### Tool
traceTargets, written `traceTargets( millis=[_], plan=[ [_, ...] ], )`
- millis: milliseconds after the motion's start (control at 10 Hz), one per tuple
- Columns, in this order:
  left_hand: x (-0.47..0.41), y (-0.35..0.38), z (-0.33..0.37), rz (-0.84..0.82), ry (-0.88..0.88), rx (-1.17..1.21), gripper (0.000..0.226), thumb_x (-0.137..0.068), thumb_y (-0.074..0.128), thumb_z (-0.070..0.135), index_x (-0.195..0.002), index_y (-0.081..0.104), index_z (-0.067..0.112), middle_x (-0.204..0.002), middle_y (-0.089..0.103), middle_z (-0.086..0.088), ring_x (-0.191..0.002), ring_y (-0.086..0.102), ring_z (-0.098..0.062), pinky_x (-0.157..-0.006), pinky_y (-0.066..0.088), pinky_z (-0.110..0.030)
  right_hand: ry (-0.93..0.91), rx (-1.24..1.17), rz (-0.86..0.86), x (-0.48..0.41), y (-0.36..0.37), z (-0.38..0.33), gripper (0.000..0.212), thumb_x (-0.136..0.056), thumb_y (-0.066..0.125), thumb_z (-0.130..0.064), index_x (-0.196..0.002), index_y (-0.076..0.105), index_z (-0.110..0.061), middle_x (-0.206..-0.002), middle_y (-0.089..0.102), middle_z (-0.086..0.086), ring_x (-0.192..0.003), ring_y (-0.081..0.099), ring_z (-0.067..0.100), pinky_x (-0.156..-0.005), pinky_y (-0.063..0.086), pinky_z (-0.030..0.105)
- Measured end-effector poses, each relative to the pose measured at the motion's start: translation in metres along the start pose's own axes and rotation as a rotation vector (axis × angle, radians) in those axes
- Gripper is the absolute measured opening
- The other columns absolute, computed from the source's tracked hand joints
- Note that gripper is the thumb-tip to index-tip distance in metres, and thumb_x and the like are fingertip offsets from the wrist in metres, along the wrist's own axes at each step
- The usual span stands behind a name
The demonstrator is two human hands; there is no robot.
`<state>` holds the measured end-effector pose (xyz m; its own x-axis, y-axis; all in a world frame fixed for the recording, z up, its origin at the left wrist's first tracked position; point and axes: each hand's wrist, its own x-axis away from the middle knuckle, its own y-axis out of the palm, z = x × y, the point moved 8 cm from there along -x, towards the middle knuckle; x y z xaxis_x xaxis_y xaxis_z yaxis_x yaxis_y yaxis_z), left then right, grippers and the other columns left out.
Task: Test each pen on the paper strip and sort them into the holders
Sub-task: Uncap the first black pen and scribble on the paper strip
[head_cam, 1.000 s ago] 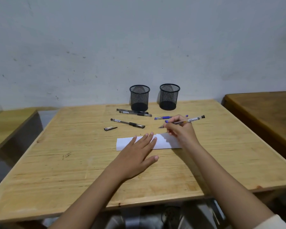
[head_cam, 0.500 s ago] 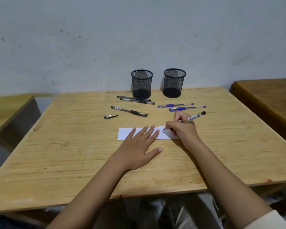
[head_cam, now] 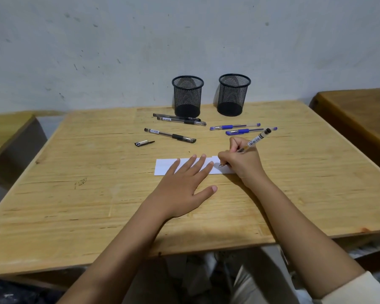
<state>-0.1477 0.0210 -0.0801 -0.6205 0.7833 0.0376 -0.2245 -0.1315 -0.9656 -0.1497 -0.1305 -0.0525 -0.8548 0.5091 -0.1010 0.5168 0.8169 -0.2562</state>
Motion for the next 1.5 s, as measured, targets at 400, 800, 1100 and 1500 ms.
traceTargets(
  millis=[400,800,1100,1500],
  plan=[
    [-0.0005,0.0,0.0004,-0.008,0.003,-0.004,0.058,-0.093,0.019,0.059,-0.144,-0.006,0.044,-0.156,-0.012,0.016,-0.143,-0.015,-0.003,-0.118,-0.009,-0.037,-0.041,0.023,-0.028,0.0004,0.0053,-0.0023,0.033,-0.066,0.062,0.004,-0.052,0.038,-0.012,-0.052,0.039,0.004,-0.053,0.04,0.017,-0.052,0.038,0.027],
    [-0.0001,0.0003,0.0006,-0.015,-0.006,-0.008,0.06,-0.093,0.018,0.059,-0.146,-0.001,0.041,-0.156,-0.012,0.016,-0.143,-0.016,-0.003,-0.118,-0.01,-0.036,-0.039,-0.008,-0.081,-0.0003,0.0043,-0.0021,0.034,-0.064,0.06,0.007,-0.05,0.036,-0.011,-0.05,0.037,0.003,-0.05,0.039,0.017,-0.049,0.037,0.026],
    [0.0004,0.0004,0.0005,-0.021,-0.006,-0.006,0.06,-0.093,0.018,0.059,-0.146,-0.002,0.041,-0.156,-0.013,0.016,-0.143,-0.016,-0.003,-0.119,-0.009,-0.037,-0.03,-0.022,-0.04,-0.0006,0.0019,-0.0005,0.034,-0.065,0.061,0.007,-0.049,0.036,-0.011,-0.05,0.037,0.005,-0.049,0.038,0.017,-0.051,0.037,0.025],
    [-0.0002,0.0006,0.0003,-0.024,-0.007,-0.017,0.06,-0.093,0.017,0.06,-0.146,-0.003,0.04,-0.156,-0.013,0.015,-0.143,-0.016,-0.003,-0.118,-0.01,-0.037,-0.031,-0.001,-0.031,-0.0007,0.0003,-0.0001,0.033,-0.065,0.06,0.006,-0.051,0.036,-0.01,-0.053,0.036,0.007,-0.053,0.038,0.02,-0.052,0.037,0.027]
  ],
)
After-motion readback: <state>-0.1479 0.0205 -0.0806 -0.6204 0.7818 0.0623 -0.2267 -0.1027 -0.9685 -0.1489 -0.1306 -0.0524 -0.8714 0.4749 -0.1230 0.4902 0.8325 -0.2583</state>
